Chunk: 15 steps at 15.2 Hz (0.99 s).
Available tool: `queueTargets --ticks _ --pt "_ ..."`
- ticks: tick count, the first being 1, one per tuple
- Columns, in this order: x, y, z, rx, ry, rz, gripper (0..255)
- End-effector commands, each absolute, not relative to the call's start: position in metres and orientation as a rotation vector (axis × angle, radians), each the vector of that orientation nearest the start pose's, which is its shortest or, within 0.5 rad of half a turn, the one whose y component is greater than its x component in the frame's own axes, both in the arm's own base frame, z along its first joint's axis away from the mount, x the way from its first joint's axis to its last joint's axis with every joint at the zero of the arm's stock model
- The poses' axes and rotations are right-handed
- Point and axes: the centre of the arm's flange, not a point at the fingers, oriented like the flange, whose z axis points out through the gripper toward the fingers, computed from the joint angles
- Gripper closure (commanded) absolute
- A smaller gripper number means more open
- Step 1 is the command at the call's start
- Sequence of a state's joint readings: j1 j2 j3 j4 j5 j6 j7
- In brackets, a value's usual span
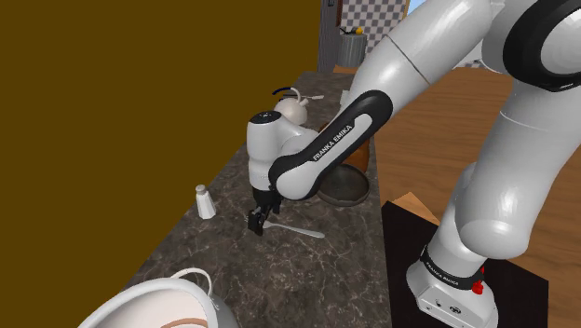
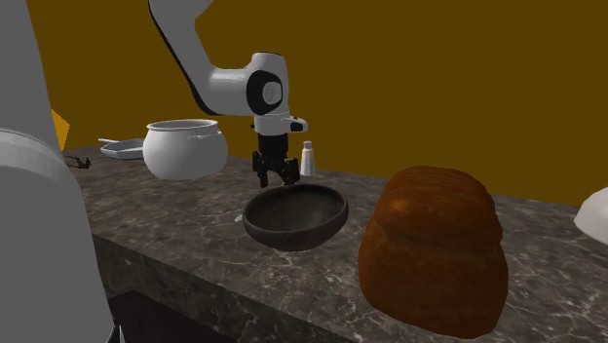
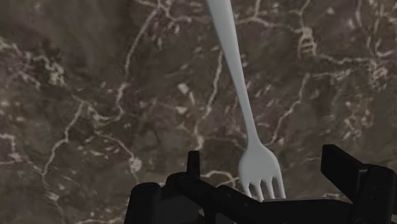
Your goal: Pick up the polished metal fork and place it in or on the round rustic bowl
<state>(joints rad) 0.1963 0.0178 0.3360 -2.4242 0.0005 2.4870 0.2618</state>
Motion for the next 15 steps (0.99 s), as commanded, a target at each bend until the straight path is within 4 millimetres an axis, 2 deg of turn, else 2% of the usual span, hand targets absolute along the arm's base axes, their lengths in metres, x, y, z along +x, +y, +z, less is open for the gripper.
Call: queueTargets --ticks 1,10,15 --pt "0.423 0.249 0.304 -3.089 -0.420 -0.062 255" --pt "0.423 0.249 0.304 -3.089 -0.420 -0.063 255" --pt "0.423 0.249 0.331 -3.089 -0.420 -0.063 255"
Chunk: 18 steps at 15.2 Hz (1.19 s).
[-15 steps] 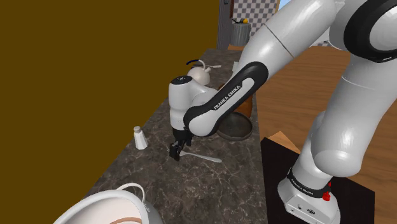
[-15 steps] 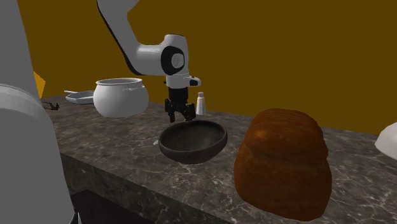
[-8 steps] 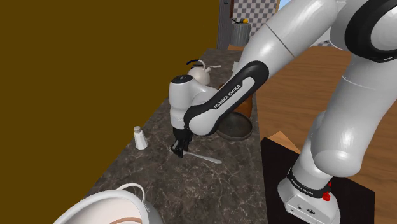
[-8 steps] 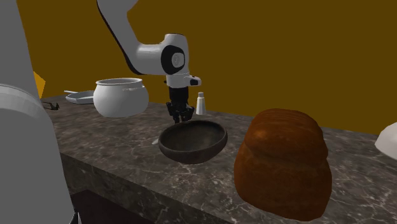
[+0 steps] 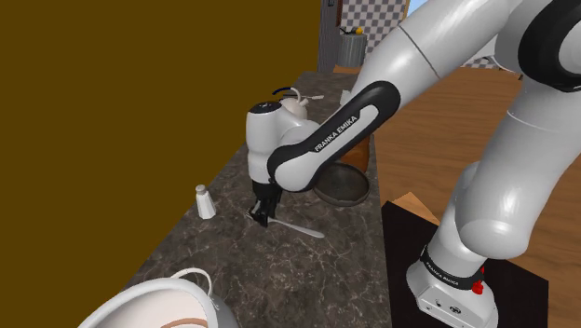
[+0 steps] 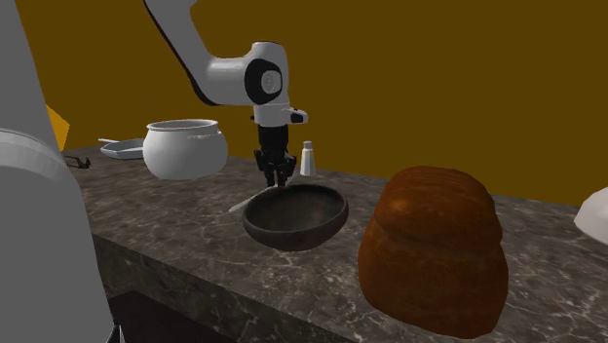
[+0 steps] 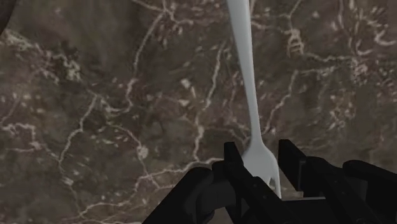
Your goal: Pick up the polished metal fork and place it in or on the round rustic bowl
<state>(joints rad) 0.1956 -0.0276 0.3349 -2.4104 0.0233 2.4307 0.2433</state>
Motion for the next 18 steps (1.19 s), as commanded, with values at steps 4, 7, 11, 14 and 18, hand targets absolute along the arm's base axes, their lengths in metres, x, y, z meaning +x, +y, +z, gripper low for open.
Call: queueTargets --ticks 4,7,11,14,18 --pt "0.423 0.249 0.352 -3.089 -0.420 -0.063 255" --pt "0.423 0.249 0.368 -3.089 -0.420 -0.063 255" --pt "0.423 0.249 0.389 -3.089 -0.420 -0.063 255" --pt "0.423 0.249 0.405 -3.089 -0.420 -0.063 255" --pt "0.423 0.249 0.426 -3.089 -0.420 -0.063 255"
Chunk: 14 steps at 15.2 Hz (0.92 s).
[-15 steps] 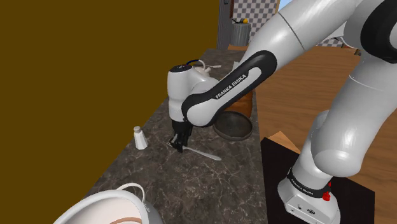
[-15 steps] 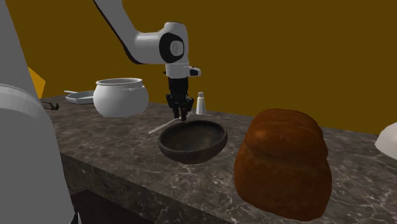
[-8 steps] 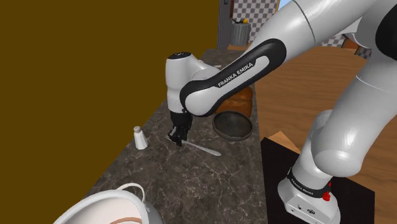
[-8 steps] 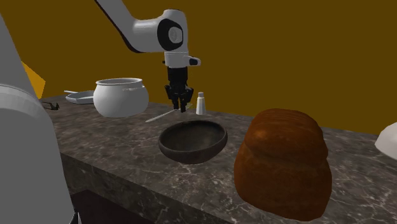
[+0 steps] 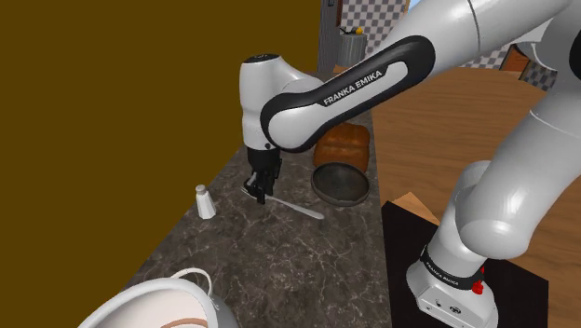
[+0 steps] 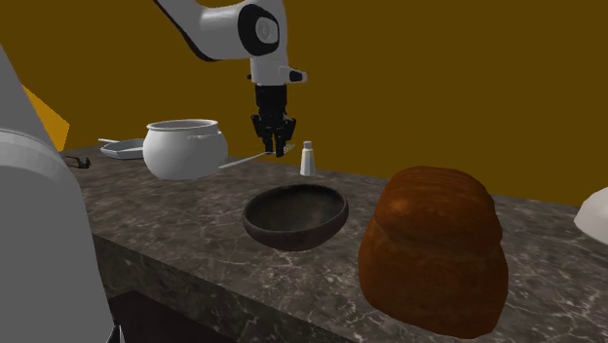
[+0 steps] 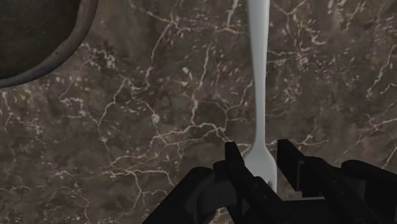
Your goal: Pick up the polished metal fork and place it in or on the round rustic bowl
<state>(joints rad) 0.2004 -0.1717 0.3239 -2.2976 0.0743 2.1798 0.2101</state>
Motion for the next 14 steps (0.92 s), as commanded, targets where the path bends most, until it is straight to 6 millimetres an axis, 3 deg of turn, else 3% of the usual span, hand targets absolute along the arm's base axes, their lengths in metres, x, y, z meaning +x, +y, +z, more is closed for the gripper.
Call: queueTargets --ticks 1,10,14 --pt "0.423 0.249 0.431 -3.089 -0.420 -0.063 255" --pt "0.423 0.249 0.476 -3.089 -0.420 -0.063 255" --pt "0.408 0.199 0.477 -3.089 -0.420 -0.063 255"
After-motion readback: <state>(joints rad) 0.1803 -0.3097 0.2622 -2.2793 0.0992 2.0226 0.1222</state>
